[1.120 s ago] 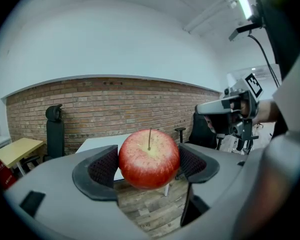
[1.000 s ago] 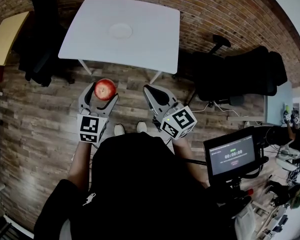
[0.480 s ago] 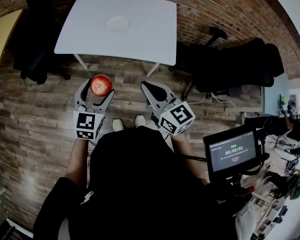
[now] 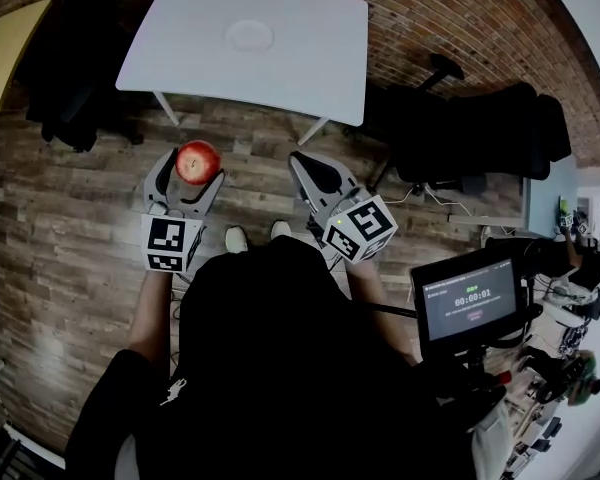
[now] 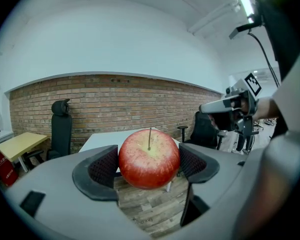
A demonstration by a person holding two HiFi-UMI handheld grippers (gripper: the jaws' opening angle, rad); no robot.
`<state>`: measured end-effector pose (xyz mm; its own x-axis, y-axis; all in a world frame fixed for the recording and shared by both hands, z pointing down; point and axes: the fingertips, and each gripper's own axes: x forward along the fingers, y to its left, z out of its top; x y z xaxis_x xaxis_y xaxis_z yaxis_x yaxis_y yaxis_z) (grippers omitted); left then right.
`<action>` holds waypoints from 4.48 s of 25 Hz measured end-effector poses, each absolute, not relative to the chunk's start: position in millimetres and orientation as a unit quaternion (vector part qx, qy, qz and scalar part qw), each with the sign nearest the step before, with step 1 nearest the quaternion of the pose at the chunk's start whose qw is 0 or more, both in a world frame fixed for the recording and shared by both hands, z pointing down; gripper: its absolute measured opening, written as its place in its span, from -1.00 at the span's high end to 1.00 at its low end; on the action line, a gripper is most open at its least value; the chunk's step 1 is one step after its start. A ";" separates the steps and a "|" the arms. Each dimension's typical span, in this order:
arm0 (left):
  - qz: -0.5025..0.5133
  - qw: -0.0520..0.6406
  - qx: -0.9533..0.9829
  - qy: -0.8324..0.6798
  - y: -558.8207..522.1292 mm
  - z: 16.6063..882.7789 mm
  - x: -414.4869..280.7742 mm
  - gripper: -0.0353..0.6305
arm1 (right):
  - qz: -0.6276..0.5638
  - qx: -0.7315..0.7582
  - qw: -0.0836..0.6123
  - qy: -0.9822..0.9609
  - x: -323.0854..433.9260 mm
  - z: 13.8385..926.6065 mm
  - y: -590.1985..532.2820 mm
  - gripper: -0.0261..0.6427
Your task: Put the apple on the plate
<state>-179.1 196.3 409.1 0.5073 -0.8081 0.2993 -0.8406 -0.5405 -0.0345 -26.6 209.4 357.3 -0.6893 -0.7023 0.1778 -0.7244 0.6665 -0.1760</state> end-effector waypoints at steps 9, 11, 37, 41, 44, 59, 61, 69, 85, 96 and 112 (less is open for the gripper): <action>0.142 0.066 0.860 -0.485 200.4 409.7 -194.2 -0.26 | 0.117 0.386 0.052 -0.914 -37.6 352.8 204.7 0.91; 0.142 0.067 0.859 -0.487 200.9 409.9 -195.7 -0.26 | 0.117 0.384 0.053 -0.914 -38.7 352.8 205.1 0.91; 0.144 0.063 0.854 -0.496 198.8 406.7 -210.9 -0.26 | 0.114 0.378 0.049 -0.918 -50.0 348.2 200.9 0.91; 0.144 0.059 0.853 -0.497 203.2 403.6 -210.9 -0.26 | 0.112 0.374 0.047 -0.920 -52.3 346.6 203.7 0.91; 0.151 0.061 0.853 -0.496 180.6 407.6 -201.1 -0.26 | 0.119 0.371 0.048 -0.920 -44.6 351.8 179.8 0.91; 0.156 0.070 0.842 -0.511 72.5 407.4 -154.5 -0.26 | 0.137 0.342 0.050 -0.928 -7.5 363.1 65.9 0.91; 0.156 0.068 0.839 -0.516 71.0 407.0 -155.9 -0.26 | 0.133 0.335 0.048 -0.932 -10.2 360.8 62.5 0.91; 0.177 0.087 0.831 -0.520 -13.0 408.0 -112.7 -0.26 | 0.155 0.322 0.054 -0.932 34.9 364.0 -28.8 0.91; 0.177 0.075 0.836 -0.514 -44.1 411.2 -72.0 -0.26 | 0.152 0.324 0.046 -0.933 70.6 371.9 -56.3 0.91; 0.196 0.080 0.833 -0.510 -80.4 419.4 -7.9 -0.26 | 0.172 0.319 0.036 -0.931 132.4 389.8 -98.4 0.91; 0.201 0.073 0.833 -0.509 -87.8 414.5 1.5 -0.26 | 0.173 0.319 0.025 -0.931 144.6 392.1 -105.2 0.91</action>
<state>1.5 -87.8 414.5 0.4000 -0.8195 0.4105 -0.8786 -0.4703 -0.0828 144.6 -105.2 392.1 -0.7950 -0.5858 0.1574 -0.6032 0.7362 -0.3068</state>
